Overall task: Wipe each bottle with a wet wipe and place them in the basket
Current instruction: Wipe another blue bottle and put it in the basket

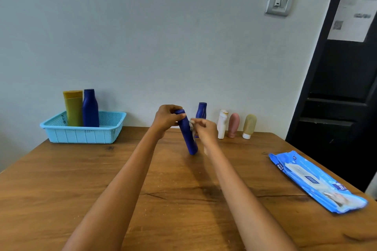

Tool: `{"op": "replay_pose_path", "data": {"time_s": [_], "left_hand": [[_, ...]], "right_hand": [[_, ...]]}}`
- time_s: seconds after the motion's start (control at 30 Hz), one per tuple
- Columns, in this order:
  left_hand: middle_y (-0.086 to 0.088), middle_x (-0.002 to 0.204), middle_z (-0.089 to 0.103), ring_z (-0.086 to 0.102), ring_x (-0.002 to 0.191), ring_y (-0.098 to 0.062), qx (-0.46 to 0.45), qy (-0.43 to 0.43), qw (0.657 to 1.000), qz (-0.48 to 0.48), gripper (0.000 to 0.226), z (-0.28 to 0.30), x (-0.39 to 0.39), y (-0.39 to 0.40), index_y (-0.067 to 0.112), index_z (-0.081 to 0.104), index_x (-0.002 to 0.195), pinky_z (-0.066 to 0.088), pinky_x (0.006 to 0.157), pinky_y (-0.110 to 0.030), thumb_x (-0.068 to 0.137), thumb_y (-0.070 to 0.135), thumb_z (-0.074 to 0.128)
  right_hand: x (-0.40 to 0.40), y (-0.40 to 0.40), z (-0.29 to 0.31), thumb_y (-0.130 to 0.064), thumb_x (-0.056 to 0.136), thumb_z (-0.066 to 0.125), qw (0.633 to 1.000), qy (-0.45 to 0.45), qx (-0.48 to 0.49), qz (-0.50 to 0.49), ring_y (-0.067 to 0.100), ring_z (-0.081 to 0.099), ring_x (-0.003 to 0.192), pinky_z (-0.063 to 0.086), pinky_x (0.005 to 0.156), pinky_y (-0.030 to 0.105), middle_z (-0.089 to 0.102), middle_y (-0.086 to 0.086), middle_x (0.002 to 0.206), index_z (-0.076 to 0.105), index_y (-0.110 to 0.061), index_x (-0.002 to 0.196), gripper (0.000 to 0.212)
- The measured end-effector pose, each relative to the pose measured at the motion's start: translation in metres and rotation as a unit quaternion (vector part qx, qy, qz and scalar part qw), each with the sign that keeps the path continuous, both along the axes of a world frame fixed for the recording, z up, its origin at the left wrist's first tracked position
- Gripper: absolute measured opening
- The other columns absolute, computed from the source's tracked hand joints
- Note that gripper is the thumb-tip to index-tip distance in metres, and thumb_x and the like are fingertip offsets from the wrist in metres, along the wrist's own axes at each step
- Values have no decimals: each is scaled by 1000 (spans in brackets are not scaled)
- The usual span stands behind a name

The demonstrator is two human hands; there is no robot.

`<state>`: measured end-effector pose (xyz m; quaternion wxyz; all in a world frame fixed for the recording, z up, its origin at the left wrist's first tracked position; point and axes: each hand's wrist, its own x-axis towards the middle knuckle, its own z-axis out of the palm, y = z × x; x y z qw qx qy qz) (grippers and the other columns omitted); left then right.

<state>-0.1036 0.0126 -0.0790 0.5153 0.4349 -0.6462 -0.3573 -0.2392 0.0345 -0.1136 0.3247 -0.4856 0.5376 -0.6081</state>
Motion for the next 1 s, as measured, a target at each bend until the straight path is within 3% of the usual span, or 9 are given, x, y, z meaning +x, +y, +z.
{"op": "replay_pose_path", "data": {"time_s": [0.1,0.2,0.4,0.53,0.67,0.73,0.87,1.0], "left_hand": [[-13,109,61,62,94,-22,-13,21,999,-21,33,5,-2,3,-1,57,120,54,63,-19,87,3,62],[-12,112,60,62,95,-22,-27,54,998,-23,33,12,-2,5,1,57,121,55,64,-19,88,4,62],[-12,112,61,62,97,-22,-20,88,996,-16,35,15,9,6,2,56,122,56,67,-21,88,4,62],[-12,112,60,62,98,-23,-20,64,997,-37,36,18,7,7,1,54,123,57,67,-21,88,3,61],[-11,112,60,60,98,-22,-42,49,997,-37,35,19,-1,10,0,56,122,56,65,-18,87,2,62],[-13,112,60,63,94,-21,-42,75,996,-39,35,21,-3,10,0,57,121,57,69,-19,87,4,63],[-12,111,61,63,91,-19,-33,123,992,-22,36,26,3,11,0,56,122,57,70,-21,87,2,63],[-11,110,61,61,98,-22,-24,137,990,-13,36,25,11,10,1,55,123,55,74,-26,88,3,62]], "right_hand": [[8,5,20,-12,92,58,996,-39,-74,14,8,60,70,51,68,21,68,-2,86,68,-18,96,12],[12,5,19,-14,92,57,995,-12,-102,-21,12,63,87,51,78,28,70,0,100,69,-18,97,14],[-6,-2,1,-13,89,60,999,4,24,-41,17,61,101,54,88,36,67,1,112,69,-18,102,16],[-9,0,16,-17,89,62,996,-59,-24,-54,17,63,96,53,87,34,70,3,105,69,-18,99,12],[3,13,48,-15,90,62,984,-130,-116,22,12,65,85,55,74,22,69,1,97,68,-13,106,18],[11,15,49,-19,90,62,989,-70,-123,37,13,65,89,53,74,21,70,2,103,68,-15,109,20],[10,9,35,-23,91,59,977,144,-148,-49,12,62,96,52,76,24,70,-2,108,70,-19,107,20],[-7,2,17,-24,91,58,977,195,-37,-76,10,61,92,46,68,22,69,-1,112,69,-19,107,20]]}}
